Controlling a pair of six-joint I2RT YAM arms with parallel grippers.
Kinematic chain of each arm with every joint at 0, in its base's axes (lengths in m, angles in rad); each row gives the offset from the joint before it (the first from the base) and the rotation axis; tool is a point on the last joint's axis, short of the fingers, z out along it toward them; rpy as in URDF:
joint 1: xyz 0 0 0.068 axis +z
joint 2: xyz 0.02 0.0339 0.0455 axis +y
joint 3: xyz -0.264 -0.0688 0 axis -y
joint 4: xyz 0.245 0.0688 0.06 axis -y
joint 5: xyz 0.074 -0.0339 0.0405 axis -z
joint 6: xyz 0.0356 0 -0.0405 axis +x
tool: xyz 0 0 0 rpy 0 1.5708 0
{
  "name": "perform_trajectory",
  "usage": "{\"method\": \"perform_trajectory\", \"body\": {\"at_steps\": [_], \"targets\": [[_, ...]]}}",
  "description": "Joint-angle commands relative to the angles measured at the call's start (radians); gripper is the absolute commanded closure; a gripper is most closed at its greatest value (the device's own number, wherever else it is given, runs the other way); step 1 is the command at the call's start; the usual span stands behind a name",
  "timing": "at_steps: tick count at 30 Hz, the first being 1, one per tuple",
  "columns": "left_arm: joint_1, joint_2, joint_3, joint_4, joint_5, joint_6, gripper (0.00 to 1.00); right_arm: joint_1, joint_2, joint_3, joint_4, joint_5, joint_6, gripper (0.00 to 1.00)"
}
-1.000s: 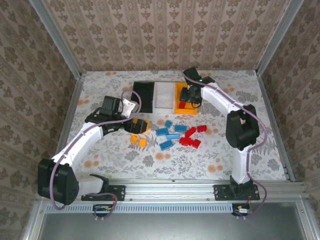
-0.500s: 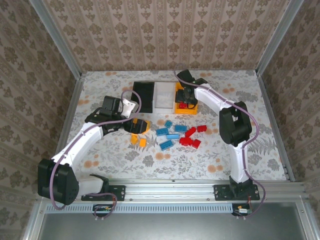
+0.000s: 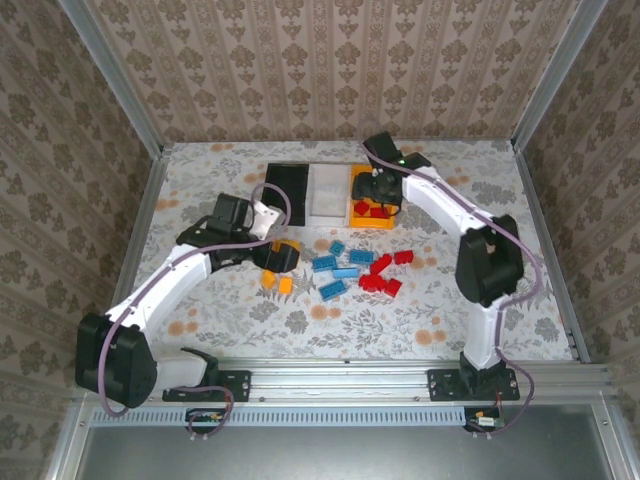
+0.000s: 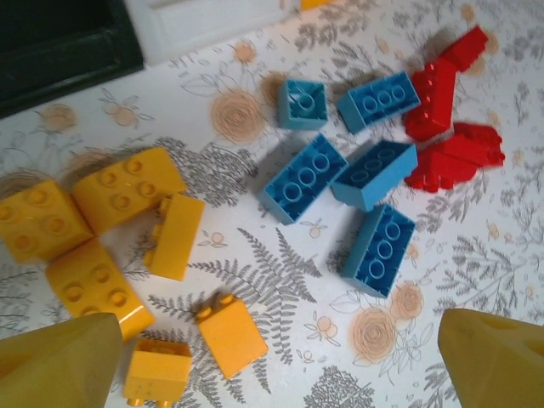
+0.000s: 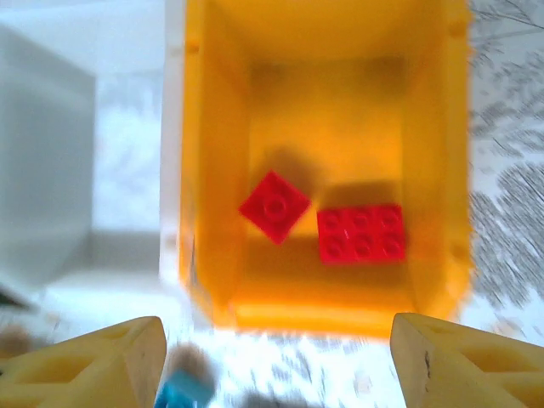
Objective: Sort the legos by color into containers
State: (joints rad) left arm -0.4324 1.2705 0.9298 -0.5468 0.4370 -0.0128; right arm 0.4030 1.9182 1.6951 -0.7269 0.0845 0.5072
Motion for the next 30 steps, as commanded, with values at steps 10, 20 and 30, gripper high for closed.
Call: {"method": "perform_trajectory", "body": {"at_steps": [10,20,30], "targets": [[-0.392,0.195,0.134,-0.186,-0.267,0.044,0.15,-0.001,-0.504,-0.560,-0.022,-0.129,-0.022,0.27],[-0.504,0.467,0.290,-0.175,-0.311,0.024,0.30,-0.010,-0.643,-0.731,0.037,-0.196,0.024,0.27],[-0.504,0.568,0.326,-0.170,-0.346,0.029,0.33,-0.050,-0.676,-0.772,0.036,-0.212,0.010,0.27]]}}
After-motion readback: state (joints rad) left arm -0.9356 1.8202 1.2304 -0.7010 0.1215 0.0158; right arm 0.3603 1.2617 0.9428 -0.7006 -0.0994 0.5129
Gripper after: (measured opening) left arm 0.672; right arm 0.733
